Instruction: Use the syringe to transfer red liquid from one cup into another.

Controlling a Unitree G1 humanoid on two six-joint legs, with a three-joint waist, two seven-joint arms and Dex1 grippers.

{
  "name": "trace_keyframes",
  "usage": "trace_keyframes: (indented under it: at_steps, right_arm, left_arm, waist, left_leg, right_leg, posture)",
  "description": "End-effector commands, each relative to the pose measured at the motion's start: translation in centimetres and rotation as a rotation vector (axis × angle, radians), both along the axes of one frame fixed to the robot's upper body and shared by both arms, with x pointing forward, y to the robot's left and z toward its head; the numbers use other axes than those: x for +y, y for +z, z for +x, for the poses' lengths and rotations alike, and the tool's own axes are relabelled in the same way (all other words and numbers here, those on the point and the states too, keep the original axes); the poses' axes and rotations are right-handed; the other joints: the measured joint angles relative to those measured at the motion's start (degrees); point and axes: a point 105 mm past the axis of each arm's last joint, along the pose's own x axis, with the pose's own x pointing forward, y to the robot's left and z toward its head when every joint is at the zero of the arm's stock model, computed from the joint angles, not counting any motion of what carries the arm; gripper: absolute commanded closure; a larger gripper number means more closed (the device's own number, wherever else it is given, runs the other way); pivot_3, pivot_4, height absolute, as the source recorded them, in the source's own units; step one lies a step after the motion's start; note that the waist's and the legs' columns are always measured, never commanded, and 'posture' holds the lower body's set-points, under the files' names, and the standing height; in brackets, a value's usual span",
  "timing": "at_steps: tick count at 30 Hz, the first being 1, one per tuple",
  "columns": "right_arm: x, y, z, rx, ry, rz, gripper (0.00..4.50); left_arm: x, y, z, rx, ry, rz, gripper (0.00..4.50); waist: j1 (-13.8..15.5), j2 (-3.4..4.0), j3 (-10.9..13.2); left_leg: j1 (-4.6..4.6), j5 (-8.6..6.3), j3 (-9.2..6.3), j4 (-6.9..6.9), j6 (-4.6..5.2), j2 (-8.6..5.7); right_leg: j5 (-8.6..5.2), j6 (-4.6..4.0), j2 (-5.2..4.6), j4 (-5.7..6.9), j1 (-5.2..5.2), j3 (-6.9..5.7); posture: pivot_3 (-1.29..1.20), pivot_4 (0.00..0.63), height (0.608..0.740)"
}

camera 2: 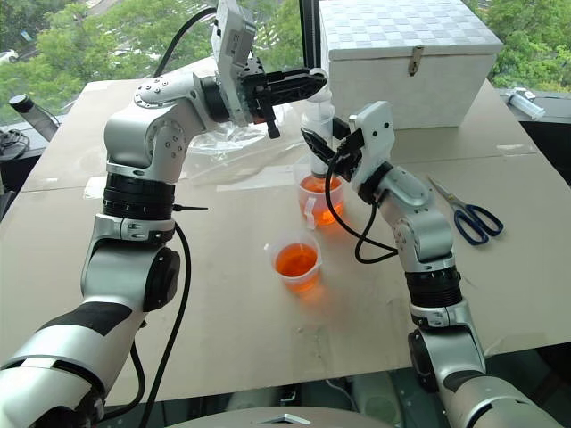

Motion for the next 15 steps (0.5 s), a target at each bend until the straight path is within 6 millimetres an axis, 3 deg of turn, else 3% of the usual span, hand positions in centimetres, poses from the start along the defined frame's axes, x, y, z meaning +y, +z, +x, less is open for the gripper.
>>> trace_keyframes:
  at_steps: [1,8,9,15]
  right_arm:
    - [1.4,-0.5,-0.6,0.012,0.052,-0.028,2.91]
    - [1.4,-0.4,-0.5,0.008,0.051,-0.026,2.91]
    - [1.4,-0.4,-0.5,0.008,0.051,-0.027,2.91]
    - [1.4,-0.3,-0.5,0.004,0.048,-0.027,2.91]
  left_arm:
    - [-0.5,3.7,-1.7,-0.121,-0.057,-0.056,4.49]
    - [-0.6,2.8,-2.3,-0.097,-0.104,-0.029,4.49]
    - [-0.6,2.8,-2.5,-0.095,-0.114,-0.028,3.84]
    - [-0.3,2.0,-3.1,-0.113,-0.135,0.009,1.62]
  waist:
    - [0.0,0.0,0.0]
    - [-0.01,0.0,0.0]
    - [-0.01,0.0,0.0]
    - [-0.04,0.0,0.0]
  left_leg:
    - [0.0,0.0,0.0,0.0,0.0,0.0]
    - [0.0,0.0,0.0,0.0,0.0,0.0]
    - [0.0,0.0,0.0,0.0,0.0,0.0]
    - [0.0,0.0,0.0,0.0,0.0,0.0]
  right_leg:
    - [0.0,0.0,0.0,0.0,0.0,0.0]
    - [0.0,0.0,0.01,0.0,0.0,-0.01]
    - [0.0,0.0,0.01,0.0,0.0,-0.01]
    - [0.0,0.0,0.0,0.0,0.0,0.01]
  posture:
    - [0.0,0.15,0.74]
    - [0.0,0.15,0.74]
    - [0.0,0.15,0.74]
    - [0.0,0.15,0.74]
